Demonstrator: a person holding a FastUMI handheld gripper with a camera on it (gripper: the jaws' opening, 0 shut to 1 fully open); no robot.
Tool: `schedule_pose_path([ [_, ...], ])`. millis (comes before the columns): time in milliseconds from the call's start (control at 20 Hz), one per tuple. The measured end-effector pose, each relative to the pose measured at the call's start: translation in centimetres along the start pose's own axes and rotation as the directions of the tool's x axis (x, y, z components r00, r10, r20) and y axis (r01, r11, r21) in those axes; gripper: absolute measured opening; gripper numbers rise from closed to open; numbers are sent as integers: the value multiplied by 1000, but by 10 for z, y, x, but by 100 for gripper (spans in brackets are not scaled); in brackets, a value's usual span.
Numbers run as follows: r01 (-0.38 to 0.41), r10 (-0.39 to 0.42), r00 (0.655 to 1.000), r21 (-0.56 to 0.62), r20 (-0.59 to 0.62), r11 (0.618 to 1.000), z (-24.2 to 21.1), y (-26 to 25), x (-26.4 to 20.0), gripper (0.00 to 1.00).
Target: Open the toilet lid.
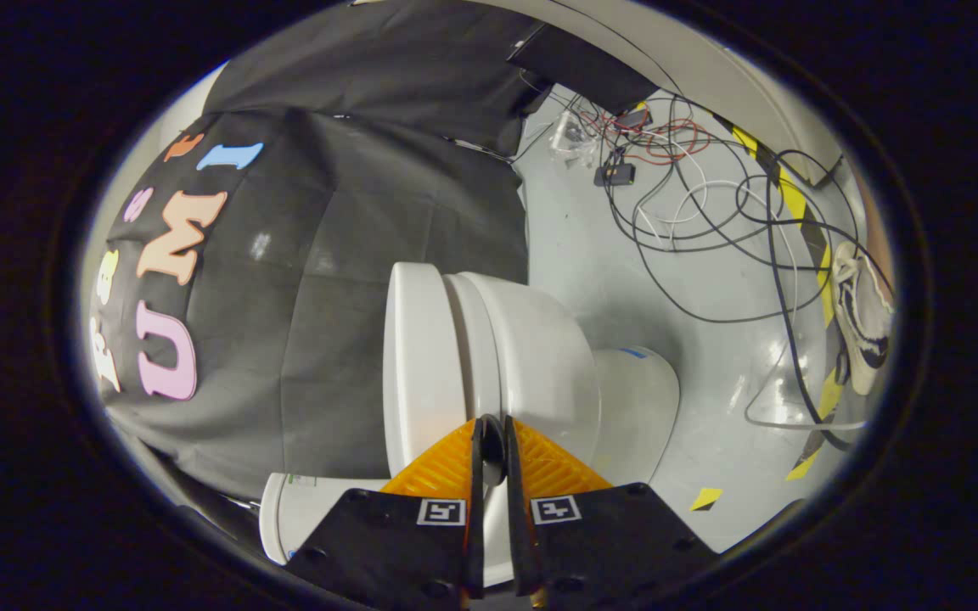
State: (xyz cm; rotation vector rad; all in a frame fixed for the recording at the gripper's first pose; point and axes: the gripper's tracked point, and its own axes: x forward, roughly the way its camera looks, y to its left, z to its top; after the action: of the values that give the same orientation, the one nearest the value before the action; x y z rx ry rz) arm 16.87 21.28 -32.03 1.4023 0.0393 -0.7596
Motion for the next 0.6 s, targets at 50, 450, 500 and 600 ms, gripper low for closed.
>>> schedule_pose_path([
  [50,-24,24,1000,4,0,1000,2,5,-2,14],
  [450,-73,77,997,-117,26,990,2,40,-21,14],
  [500,-83,88,996,-138,31,987,4,48,-25,14],
  [600,-108,116,993,-179,37,978,4,67,-33,14],
])
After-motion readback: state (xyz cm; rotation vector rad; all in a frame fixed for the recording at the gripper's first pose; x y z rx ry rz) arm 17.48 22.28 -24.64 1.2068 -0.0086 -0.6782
